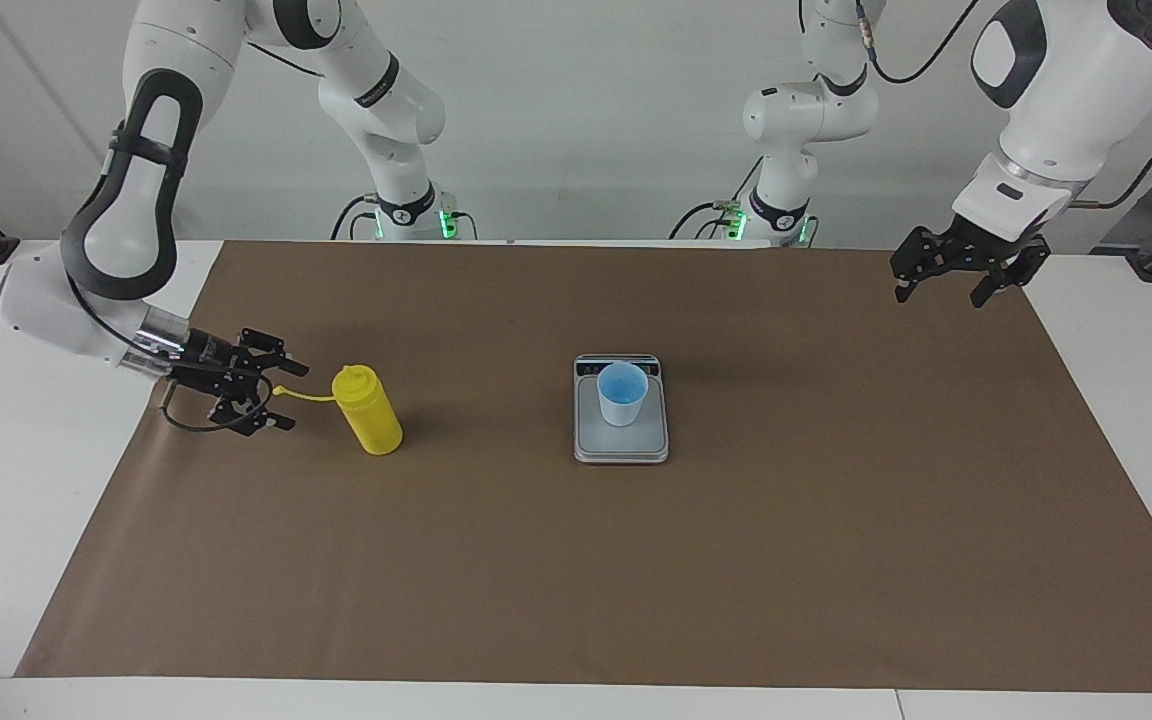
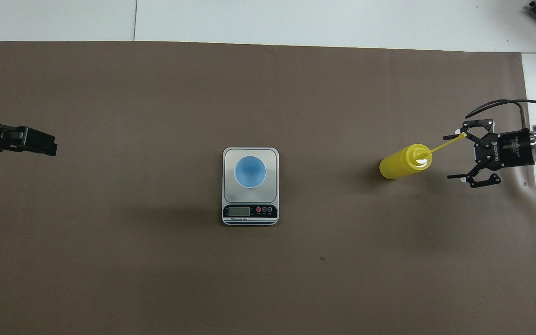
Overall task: Pour seasoning into cup on scale with both arms
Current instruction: 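Move the right gripper to the yellow bottle and grasp its body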
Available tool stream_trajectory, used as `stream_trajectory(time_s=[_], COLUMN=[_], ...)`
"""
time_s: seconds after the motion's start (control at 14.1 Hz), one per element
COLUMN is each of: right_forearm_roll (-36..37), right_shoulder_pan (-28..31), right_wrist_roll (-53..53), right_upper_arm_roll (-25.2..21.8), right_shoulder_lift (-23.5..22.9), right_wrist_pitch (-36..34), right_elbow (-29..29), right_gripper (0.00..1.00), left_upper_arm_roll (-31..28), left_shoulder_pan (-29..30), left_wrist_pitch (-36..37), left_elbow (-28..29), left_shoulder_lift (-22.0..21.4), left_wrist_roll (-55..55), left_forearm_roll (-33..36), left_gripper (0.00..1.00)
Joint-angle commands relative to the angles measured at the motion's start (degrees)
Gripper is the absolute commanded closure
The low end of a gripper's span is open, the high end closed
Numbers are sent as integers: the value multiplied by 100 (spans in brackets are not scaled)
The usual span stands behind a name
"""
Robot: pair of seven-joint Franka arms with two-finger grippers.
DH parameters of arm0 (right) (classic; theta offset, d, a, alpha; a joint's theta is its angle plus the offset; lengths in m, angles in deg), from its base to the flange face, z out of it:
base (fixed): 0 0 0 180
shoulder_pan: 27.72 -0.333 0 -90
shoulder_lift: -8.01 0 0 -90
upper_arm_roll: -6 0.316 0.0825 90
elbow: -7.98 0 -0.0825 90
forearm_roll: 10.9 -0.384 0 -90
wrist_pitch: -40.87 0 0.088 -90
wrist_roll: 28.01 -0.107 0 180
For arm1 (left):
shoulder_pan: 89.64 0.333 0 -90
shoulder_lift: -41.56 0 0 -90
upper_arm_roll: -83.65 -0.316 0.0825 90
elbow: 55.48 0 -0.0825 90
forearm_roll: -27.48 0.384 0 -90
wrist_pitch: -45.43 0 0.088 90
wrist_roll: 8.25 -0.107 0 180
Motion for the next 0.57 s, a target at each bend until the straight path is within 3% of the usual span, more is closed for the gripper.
stream_trajectory(time_s=[0.0,0.5], right_forearm_roll=[-425,-1102], right_shoulder_pan=[20,-446], right_wrist_roll=[5,-4], right_upper_arm_roll=[67,67], right_shoulder_lift=[-135,-153], right_wrist_pitch=[-1,428], right_elbow=[-51,-533], right_gripper=[0,5], left_upper_arm_roll=[-3,5], left_shoulder_pan=[56,4], left_wrist_pitch=[152,241], left_elbow=[80,159], left_shoulder_lift=[-134,-187], left_wrist_roll=[58,49], left_forearm_roll=[-15,11], left_gripper=[0,0])
